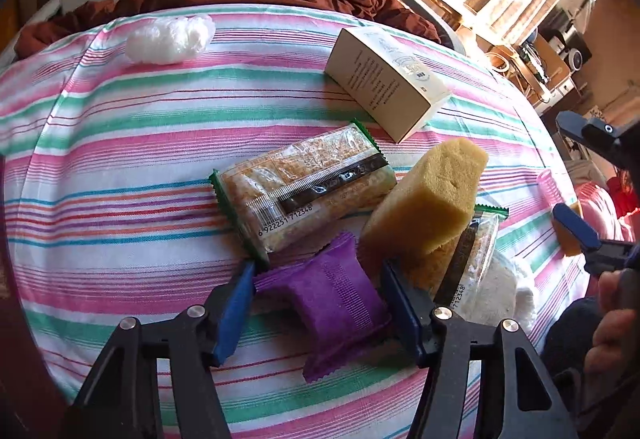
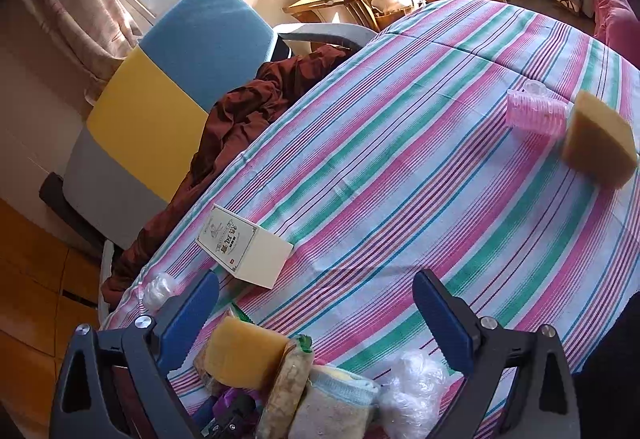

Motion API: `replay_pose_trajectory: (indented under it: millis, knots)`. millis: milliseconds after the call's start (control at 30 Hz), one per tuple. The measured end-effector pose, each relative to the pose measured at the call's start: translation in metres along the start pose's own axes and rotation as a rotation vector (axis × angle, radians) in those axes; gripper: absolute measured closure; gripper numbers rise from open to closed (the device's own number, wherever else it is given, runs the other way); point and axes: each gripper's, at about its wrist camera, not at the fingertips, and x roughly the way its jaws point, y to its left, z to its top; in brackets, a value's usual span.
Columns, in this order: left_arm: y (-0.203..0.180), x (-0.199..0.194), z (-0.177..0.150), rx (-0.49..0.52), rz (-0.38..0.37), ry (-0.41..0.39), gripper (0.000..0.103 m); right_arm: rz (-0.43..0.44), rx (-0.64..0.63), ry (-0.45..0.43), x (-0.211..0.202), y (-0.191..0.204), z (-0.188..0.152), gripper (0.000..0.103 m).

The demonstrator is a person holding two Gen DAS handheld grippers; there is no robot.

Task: Organize objects
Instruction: 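Reach the left gripper to the second purple packet and grasp it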

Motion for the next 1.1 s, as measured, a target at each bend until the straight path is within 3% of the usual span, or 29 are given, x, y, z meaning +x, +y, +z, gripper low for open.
replay_pose_trajectory:
  millis: [67, 300, 600, 900, 1100]
  knots:
    - [0.001, -0.001, -0.004, 0.049, 0.027, -0.013, 0.053, 0.000, 0.016, 0.003, 0.000, -0.003, 0.001, 0.004]
    - [0.011, -0.012, -0.020, 0.135, 0.013, -0.064, 0.054, -0.014, 0.051, 0.045, 0.010, -0.010, 0.001, 0.004]
    - [0.015, -0.021, -0.037, 0.165, 0.011, -0.112, 0.053, -0.044, 0.094, 0.061, 0.013, -0.021, 0.001, 0.004]
    - [0.011, -0.014, -0.040, 0.218, 0.024, -0.150, 0.051, -0.153, 0.157, 0.104, 0.015, -0.039, -0.002, 0.011]
    - [0.008, -0.011, -0.043, 0.254, 0.041, -0.160, 0.051, -0.244, -0.049, 0.236, 0.012, -0.027, -0.003, 0.023]
